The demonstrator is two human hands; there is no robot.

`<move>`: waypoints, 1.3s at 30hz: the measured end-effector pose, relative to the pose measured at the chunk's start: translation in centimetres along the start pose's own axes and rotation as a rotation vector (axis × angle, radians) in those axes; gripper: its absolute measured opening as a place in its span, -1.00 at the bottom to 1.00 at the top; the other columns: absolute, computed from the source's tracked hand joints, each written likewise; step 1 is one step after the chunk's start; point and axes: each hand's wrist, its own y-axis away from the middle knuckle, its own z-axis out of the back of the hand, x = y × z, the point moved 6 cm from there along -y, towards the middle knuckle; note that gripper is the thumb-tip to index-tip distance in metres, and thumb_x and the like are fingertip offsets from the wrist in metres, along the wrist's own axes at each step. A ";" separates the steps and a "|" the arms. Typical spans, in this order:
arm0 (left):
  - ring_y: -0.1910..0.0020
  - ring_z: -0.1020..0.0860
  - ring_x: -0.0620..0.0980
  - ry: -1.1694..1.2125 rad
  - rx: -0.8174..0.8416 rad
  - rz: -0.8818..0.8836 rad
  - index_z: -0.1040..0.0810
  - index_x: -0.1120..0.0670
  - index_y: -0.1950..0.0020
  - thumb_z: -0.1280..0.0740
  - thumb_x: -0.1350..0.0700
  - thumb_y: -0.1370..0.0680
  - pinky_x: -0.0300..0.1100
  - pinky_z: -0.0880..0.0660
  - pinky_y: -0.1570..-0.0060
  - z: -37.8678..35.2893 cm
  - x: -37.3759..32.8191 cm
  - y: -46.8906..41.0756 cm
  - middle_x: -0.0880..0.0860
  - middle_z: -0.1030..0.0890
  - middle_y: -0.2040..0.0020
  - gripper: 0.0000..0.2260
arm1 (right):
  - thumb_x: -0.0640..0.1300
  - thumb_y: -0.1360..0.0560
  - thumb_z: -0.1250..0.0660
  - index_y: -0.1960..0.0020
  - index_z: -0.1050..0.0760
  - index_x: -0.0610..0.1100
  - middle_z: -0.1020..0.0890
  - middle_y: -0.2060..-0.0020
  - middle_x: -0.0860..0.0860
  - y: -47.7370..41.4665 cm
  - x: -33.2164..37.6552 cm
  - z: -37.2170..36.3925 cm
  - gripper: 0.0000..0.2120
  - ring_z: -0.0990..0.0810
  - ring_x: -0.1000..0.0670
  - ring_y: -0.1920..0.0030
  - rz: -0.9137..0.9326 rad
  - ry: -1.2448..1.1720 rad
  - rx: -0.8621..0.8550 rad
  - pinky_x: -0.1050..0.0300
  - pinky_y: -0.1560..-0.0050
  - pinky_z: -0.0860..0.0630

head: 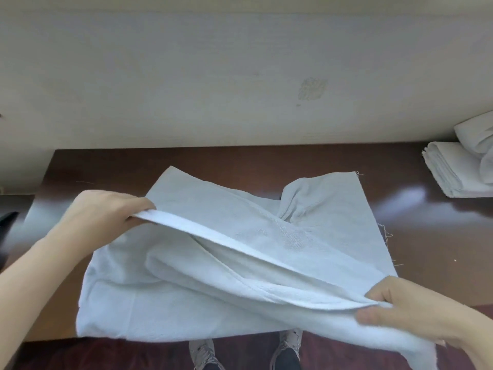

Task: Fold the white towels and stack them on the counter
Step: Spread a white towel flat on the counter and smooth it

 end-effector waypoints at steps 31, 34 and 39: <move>0.13 -0.60 0.07 0.118 0.145 -0.163 -0.72 -0.08 0.19 -0.63 0.07 -0.33 -0.15 -0.49 0.42 -8.9 -0.6 -6.4 0.03 -0.62 -0.07 -0.85 | 0.42 -0.30 -0.37 0.37 -0.59 0.19 -0.42 0.32 0.10 -5.0 -0.7 3.0 -0.67 -0.41 0.11 0.20 0.260 0.167 -0.565 0.31 0.17 -0.29; 0.20 -0.55 0.02 0.151 0.126 -0.201 -0.70 -0.07 0.24 -0.55 -0.06 -0.37 -0.18 -0.48 0.43 -8.3 -0.7 -6.3 -0.11 -0.65 0.10 -0.89 | 0.28 -0.27 -0.43 0.46 -0.52 0.23 -0.44 0.25 0.13 -5.6 -1.3 2.1 -0.78 -0.44 0.15 0.30 0.184 -0.093 -0.525 0.35 0.28 -0.28; 0.24 -0.46 -0.06 0.229 0.167 -0.079 -0.57 -0.11 0.37 -0.46 -0.21 -0.37 -0.09 -0.47 0.36 -7.5 0.0 -6.7 -0.32 -0.46 0.39 -0.76 | 0.18 -0.37 -0.50 0.41 -0.58 -0.08 -0.59 -0.01 0.22 -7.0 -2.6 0.6 -0.63 -0.58 0.19 0.13 0.078 -0.243 -0.189 0.34 0.12 -0.37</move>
